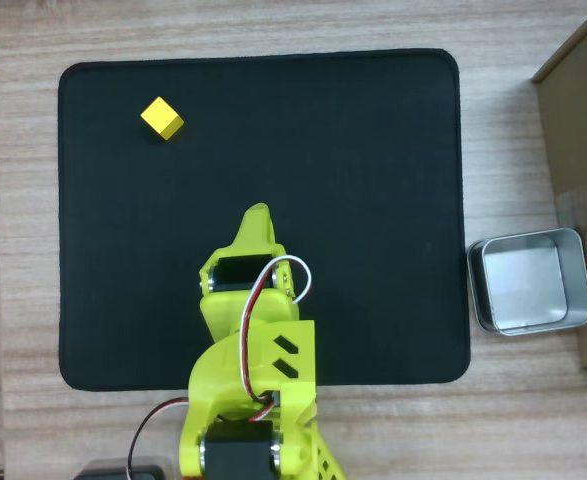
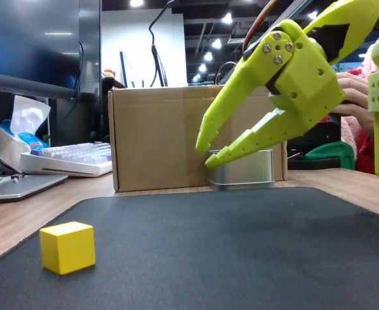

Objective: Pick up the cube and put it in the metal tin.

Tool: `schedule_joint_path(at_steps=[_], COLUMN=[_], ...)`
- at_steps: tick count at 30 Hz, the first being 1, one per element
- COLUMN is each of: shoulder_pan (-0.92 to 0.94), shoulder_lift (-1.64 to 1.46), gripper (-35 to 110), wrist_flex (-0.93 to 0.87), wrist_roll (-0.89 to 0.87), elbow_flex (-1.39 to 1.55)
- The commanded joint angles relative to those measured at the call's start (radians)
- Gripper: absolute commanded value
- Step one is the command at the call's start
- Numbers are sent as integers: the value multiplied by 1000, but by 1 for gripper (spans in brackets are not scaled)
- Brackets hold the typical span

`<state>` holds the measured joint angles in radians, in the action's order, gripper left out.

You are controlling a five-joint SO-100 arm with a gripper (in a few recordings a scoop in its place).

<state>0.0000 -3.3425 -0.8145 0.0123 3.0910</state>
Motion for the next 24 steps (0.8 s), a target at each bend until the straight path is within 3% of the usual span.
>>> schedule_joint_path(at_steps=[1, 9, 16, 24], shoulder_pan=[63, 60, -41, -153], shoulder_lift=[-21, 57, 454, 732], gripper=[0, 11, 12, 27], wrist_flex=[-8, 29, 147, 147], wrist_roll=[3, 14, 89, 123], elbow_flex=[9, -153, -422, -621])
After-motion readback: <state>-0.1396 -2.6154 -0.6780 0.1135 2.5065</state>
